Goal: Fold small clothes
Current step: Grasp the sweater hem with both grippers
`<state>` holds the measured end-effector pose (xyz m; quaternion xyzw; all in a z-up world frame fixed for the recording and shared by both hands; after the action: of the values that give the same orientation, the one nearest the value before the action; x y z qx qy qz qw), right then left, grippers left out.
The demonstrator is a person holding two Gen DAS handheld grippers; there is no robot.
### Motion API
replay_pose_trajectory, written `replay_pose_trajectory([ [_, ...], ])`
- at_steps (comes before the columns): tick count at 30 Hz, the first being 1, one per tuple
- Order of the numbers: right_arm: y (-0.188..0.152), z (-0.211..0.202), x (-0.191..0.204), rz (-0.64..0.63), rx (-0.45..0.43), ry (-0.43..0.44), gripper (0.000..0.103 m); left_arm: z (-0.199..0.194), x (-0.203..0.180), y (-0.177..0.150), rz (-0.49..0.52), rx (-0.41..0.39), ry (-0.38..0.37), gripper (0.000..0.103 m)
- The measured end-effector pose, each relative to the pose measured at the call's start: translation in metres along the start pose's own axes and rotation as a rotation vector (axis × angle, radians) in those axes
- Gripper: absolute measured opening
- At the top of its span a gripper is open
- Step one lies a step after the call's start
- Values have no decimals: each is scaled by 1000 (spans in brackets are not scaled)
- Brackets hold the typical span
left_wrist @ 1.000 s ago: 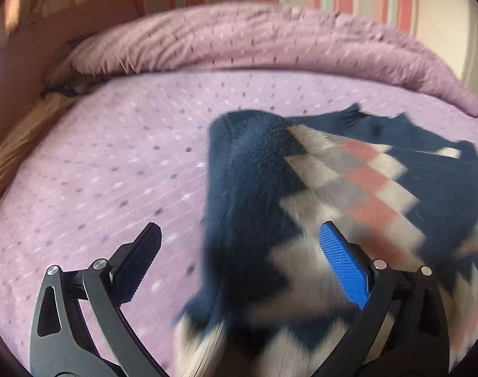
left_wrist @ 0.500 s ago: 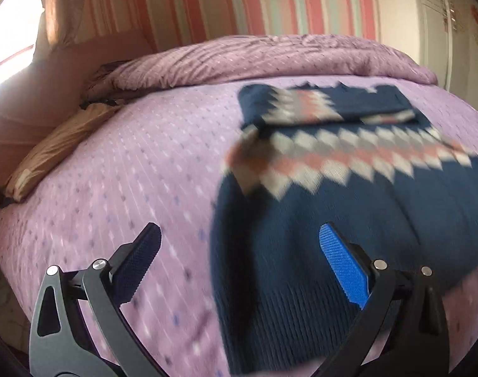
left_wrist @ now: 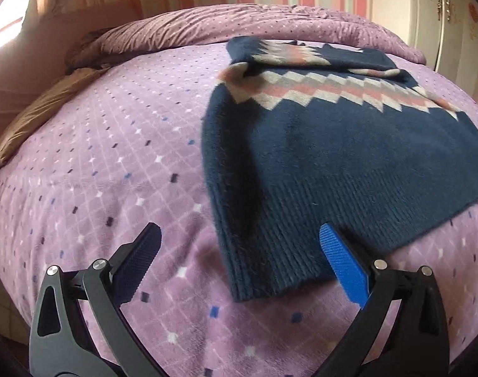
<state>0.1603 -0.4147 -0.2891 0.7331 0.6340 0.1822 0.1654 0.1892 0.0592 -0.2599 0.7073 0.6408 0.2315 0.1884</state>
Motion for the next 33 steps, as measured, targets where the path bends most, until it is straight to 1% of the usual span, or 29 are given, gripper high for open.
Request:
replay_pose_trajectory([
  [1, 1, 1, 3, 14, 2, 15, 31, 0, -3, 0, 1, -1, -6, 100],
  [2, -1, 1, 6, 17, 5, 20, 25, 0, -8, -1, 0, 4, -24, 100],
  [5, 0, 2, 16, 23, 6, 41, 11, 0, -12, -3, -20, 11, -35, 100],
  [6, -1, 2, 19, 21, 9, 47, 9, 0, -13, -4, -31, 15, -41, 100],
  [9, 2, 0, 15, 49, 1, 60, 8, 2, -14, -7, -68, 32, -57, 100],
  [13, 1, -1, -2, 82, -9, 19, 7, 3, -16, -11, -63, 30, -52, 100],
  [15, 0, 2, -4, 70, -9, 9, 7, 7, -16, -12, -51, 33, -38, 100],
  [18, 0, 5, -2, 47, -6, -12, 7, 11, -14, -13, -91, 45, -55, 100],
  [22, 0, 4, -3, 52, 0, 0, 8, 12, -15, -11, -118, 47, -70, 100],
  [24, 0, 4, -3, 44, 2, 0, 8, 12, -18, -10, -122, 41, -81, 97],
  [25, 0, 5, -2, 42, 2, 0, 8, 11, -23, -8, -115, 38, -104, 83],
  [26, 0, 5, -2, 42, 4, 0, 8, 10, -28, -7, -102, 36, -105, 71],
  [27, 0, 5, -2, 41, 5, -1, 8, 8, -32, -5, -83, 31, -100, 62],
  [28, 0, 5, -2, 42, 7, -2, 8, 7, -37, -3, -67, 28, -104, 43],
  [29, 0, 5, -2, 43, 7, -3, 8, 6, -41, -1, -59, 28, -95, 30],
  [30, 0, 5, -1, 44, 8, -4, 8, 5, -40, 1, -68, 30, -91, 20],
  [33, 1, 4, -1, 53, 7, -2, 9, 3, -34, 5, -136, 40, -105, 15],
])
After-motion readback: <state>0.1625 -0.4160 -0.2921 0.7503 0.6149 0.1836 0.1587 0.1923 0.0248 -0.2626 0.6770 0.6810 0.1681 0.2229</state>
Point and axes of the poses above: each gripper's, at about its wrist camera, not at the fingertips, and z roughly the way its jaws point, x to its left, y to its top, the point moved 10 cm from there along z, roughly the way its jaws point, and after that the axes turned 7 degrees about x, right-handed, at the moved point
